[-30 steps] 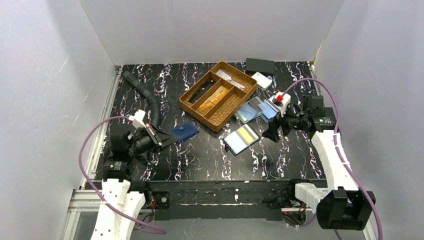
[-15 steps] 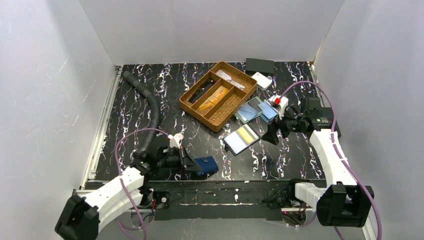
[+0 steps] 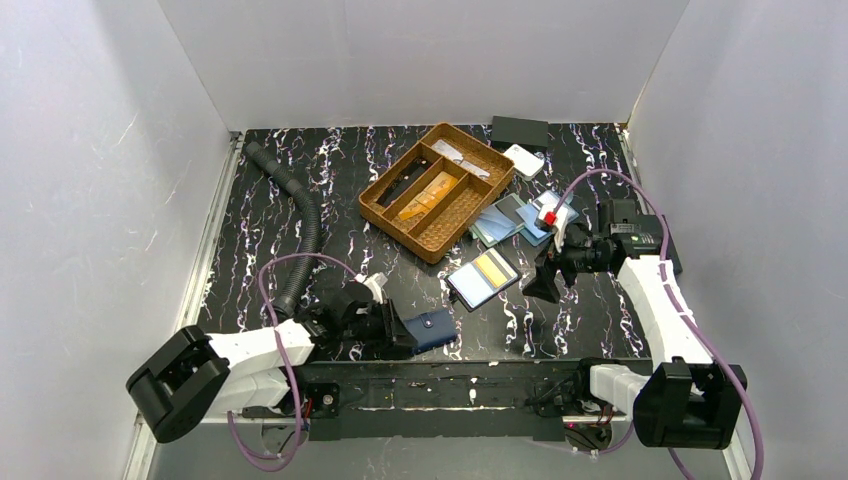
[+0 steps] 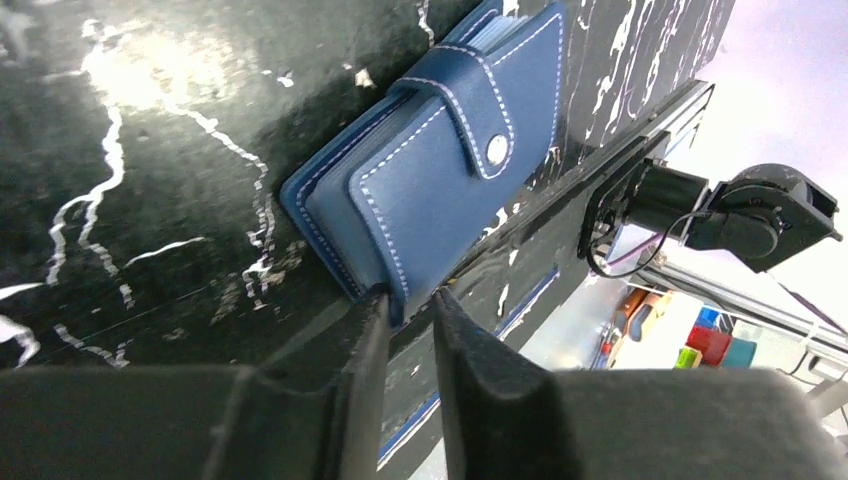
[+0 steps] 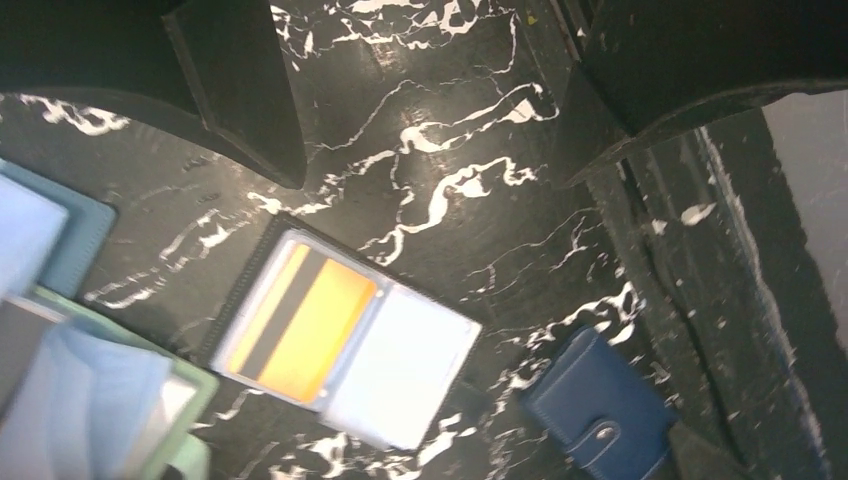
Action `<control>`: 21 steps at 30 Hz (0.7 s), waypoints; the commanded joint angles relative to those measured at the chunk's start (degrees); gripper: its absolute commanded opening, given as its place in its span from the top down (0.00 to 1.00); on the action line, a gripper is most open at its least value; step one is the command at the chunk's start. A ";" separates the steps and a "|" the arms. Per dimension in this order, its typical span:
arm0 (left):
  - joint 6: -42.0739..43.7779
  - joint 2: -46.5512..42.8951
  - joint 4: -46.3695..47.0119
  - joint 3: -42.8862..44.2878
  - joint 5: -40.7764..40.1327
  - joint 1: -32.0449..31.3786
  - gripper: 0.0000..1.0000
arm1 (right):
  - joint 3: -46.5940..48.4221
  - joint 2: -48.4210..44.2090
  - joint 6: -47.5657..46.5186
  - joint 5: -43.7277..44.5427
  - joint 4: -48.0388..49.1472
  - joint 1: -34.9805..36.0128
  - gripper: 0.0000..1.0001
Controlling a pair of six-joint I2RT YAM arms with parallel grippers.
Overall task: Take the credit cards out of the card holder
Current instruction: Place the card holder at the center of the board.
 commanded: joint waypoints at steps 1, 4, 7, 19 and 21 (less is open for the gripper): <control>1.64 1.02 0.28 3.45 -3.22 -2.13 0.68 | 2.22 0.58 -16.76 -5.99 -11.64 3.01 0.00; 7.21 -4.29 -6.95 4.83 -2.13 -2.12 0.50 | 1.68 -0.17 -19.55 -4.59 -11.23 8.75 0.00; 14.68 -14.18 -21.60 9.00 -6.34 -2.17 0.43 | -0.64 -1.83 -16.82 -2.75 -5.12 15.68 0.00; 40.00 -20.37 -22.23 15.43 -3.50 -1.82 0.02 | -10.08 -1.46 -11.12 -1.00 14.08 21.89 0.00; 45.09 -14.69 -21.12 17.59 -1.90 -2.14 0.05 | -11.94 -1.43 -10.16 -1.85 15.99 22.12 0.00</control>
